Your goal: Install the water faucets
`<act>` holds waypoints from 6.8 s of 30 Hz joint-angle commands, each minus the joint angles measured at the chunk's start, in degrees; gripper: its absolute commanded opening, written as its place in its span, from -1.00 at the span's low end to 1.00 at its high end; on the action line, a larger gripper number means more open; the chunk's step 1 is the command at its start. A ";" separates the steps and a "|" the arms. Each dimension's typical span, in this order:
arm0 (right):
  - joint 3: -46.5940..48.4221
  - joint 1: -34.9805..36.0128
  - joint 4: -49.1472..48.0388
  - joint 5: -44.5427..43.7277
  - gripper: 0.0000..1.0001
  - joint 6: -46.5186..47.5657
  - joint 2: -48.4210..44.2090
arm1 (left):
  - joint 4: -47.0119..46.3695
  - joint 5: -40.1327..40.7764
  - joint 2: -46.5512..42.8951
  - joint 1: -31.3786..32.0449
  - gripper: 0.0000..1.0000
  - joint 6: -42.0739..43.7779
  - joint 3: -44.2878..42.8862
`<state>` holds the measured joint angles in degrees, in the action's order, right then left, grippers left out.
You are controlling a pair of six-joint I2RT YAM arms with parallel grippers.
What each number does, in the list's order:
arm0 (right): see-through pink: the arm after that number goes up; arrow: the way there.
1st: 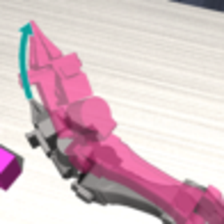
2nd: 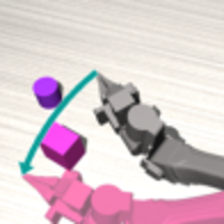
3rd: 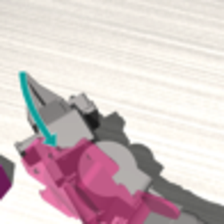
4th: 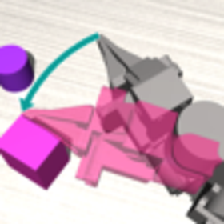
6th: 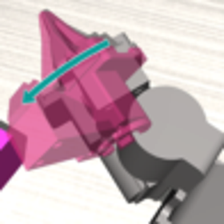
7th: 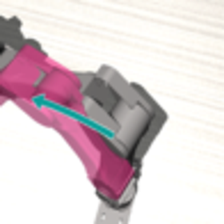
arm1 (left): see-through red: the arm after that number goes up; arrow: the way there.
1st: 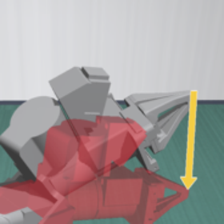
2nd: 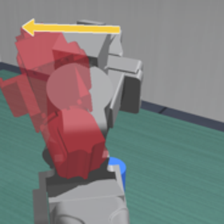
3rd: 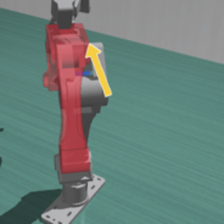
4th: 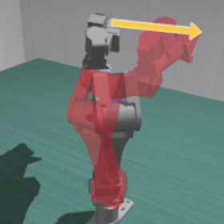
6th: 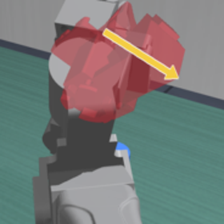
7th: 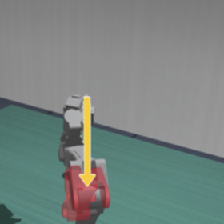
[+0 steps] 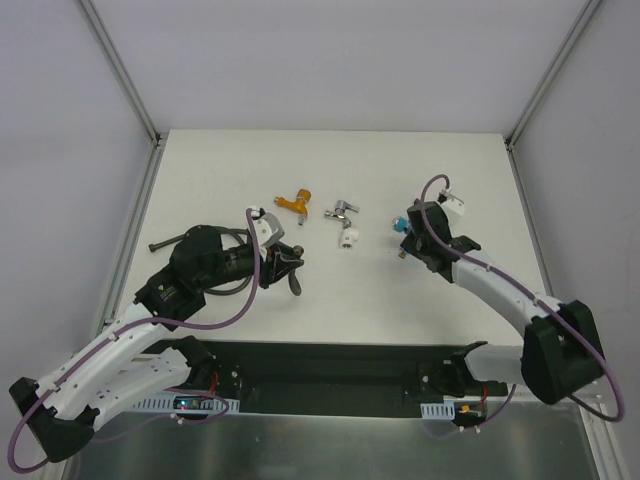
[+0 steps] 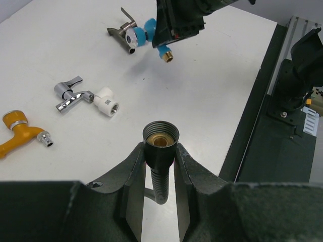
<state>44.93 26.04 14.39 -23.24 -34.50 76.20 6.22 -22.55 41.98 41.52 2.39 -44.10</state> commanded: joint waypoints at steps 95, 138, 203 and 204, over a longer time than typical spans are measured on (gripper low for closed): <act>-0.89 27.66 -87.52 55.15 -0.97 21.67 -7.65 | -31.18 -20.08 -5.85 -4.78 -1.00 -21.02 9.38; -2.74 32.66 -76.63 47.77 -0.97 33.87 -8.62 | -32.59 -14.90 -9.72 -6.45 -1.00 -19.80 11.22; 15.36 62.29 -37.00 -18.42 -0.08 57.88 -5.80 | -24.59 -5.66 -14.82 -6.45 -1.00 -11.27 10.43; 15.54 62.20 -36.28 -18.07 0.00 57.53 -6.33 | -24.59 -6.02 -14.56 -6.45 -1.00 -11.27 10.26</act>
<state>57.65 87.85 -29.17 -42.59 24.73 72.90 -11.18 -27.97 27.38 35.55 -9.58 -31.00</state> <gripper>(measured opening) 0.448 0.229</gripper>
